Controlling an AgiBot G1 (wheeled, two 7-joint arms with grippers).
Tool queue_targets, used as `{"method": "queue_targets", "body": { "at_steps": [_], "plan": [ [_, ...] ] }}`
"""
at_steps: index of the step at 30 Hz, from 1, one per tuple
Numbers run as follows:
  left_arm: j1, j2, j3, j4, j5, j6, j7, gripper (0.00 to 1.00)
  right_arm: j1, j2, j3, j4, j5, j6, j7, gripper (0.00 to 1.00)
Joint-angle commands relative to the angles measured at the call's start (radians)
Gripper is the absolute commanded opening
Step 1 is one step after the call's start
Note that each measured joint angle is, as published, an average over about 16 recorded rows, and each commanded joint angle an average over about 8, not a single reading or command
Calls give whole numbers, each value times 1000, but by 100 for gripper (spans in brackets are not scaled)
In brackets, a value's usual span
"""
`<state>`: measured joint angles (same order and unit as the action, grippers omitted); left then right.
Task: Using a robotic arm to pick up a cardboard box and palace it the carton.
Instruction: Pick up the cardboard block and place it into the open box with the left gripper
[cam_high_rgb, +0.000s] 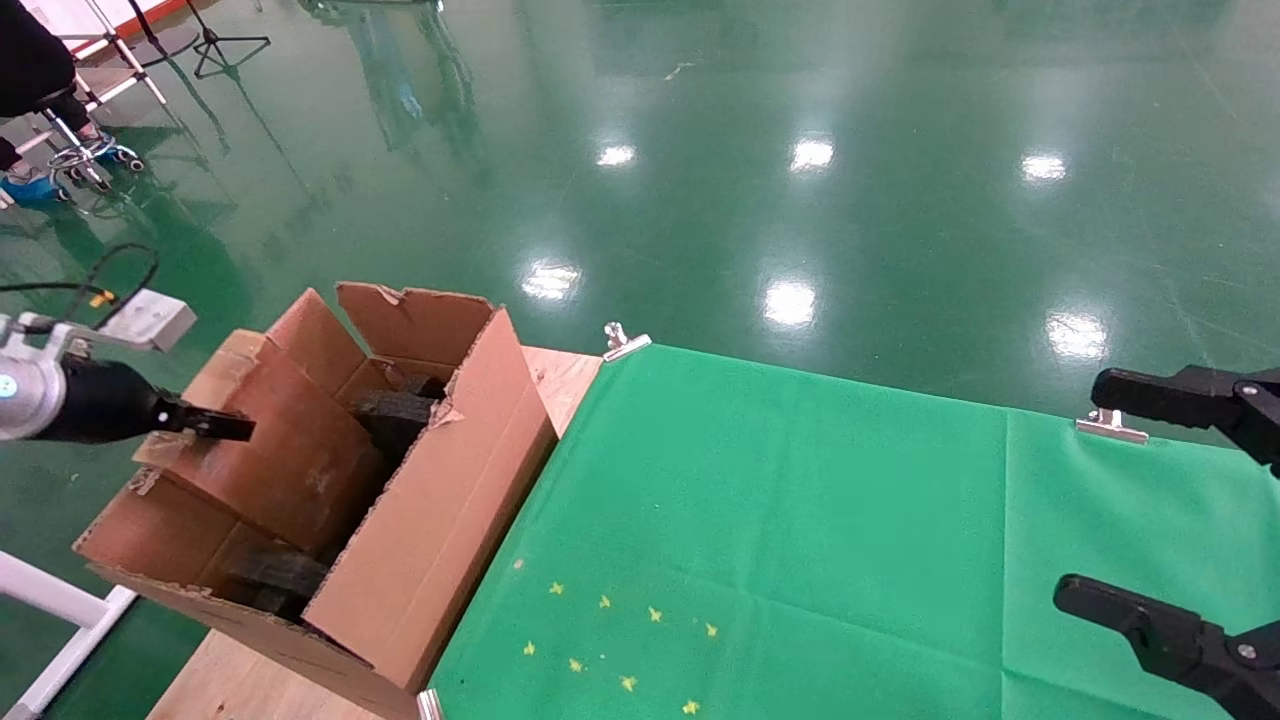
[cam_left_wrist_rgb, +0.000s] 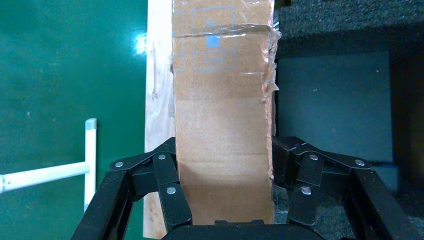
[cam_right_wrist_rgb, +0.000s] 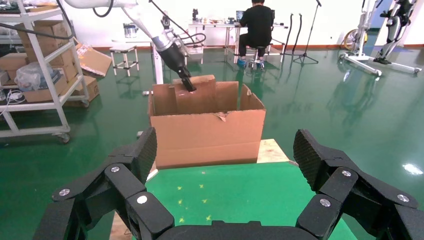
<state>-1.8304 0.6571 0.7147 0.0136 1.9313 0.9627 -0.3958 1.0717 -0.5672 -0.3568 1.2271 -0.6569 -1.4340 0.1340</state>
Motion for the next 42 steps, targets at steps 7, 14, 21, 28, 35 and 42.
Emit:
{"method": "queue_targets", "body": {
  "at_steps": [7, 14, 21, 28, 35, 42],
  "plan": [
    [67, 33, -13, 12, -19, -55, -16, 0, 0, 0, 0, 0, 0, 0, 0, 100],
    [127, 67, -22, 13, -31, -104, -33, 0, 0, 0, 0, 0, 0, 0, 0, 100],
    [180, 94, -28, 11, -38, -143, -51, 0, 0, 0, 0, 0, 0, 0, 0, 100],
    [220, 113, -34, 8, -47, -177, -72, 0, 0, 0, 0, 0, 0, 0, 0, 100],
    [256, 130, -38, 7, -53, -202, -92, 0, 0, 0, 0, 0, 0, 0, 0, 100],
    [282, 140, -46, 10, -64, -222, -122, 30, 0, 0, 0, 0, 0, 0, 0, 100]
  ]
}}
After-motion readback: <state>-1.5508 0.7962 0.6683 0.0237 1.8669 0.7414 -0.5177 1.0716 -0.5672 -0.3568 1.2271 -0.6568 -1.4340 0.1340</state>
